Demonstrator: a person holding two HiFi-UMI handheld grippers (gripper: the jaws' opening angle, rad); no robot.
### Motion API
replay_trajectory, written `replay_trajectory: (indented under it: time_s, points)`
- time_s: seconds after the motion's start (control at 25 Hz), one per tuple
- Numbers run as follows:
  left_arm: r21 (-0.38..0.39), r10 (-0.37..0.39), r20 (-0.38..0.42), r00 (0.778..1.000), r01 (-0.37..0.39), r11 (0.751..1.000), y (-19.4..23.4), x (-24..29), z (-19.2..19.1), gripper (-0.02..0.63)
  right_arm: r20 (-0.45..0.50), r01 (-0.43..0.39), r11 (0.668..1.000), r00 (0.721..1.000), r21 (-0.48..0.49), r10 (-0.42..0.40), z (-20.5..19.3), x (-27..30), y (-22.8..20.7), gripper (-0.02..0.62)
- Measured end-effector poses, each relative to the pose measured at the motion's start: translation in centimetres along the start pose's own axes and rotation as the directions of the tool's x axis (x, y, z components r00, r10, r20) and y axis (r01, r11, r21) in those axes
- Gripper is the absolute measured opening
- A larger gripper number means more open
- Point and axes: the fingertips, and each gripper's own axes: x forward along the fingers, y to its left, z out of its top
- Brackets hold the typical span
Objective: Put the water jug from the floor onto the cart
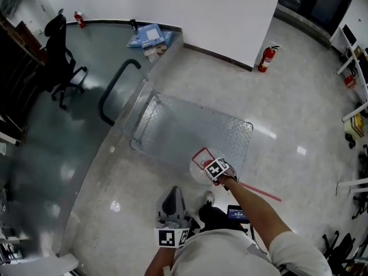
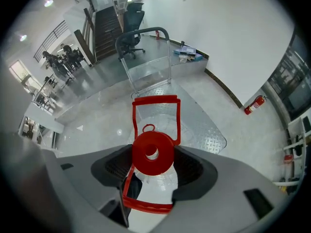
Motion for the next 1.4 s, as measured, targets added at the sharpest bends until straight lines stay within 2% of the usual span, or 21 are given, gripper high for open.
replay_trajectory:
  time_s: [0.24,0.48,0.76,1.4]
  points:
    - [0.004,-0.008,-0.03,1.0,0.009,1.0,0.2,2.0,-0.8,-0.002,0.003,0.001,1.0,1.0,0.001,-0.001,2.2,1.2,-1.8,0.275]
    - [-0.006,-0.044,-0.061,0.997,0.043,0.999,1.9,4.9,-1.5,-0.002,0.003,0.003,0.998,1.0,0.069,-0.003,3.9,2.5,-3.6,0.275]
    - [0.0,-0.076,-0.082,0.994,0.076,0.997,3.3,8.3,-2.6,-0.002,-0.012,-0.001,0.995,1.0,0.096,0.002,4.9,4.5,-4.9,0.275]
    - [-0.01,-0.046,-0.106,0.993,0.045,0.999,5.7,9.7,-3.7,-0.002,-0.035,0.001,0.995,0.999,0.104,0.002,5.1,7.4,-6.0,0.275]
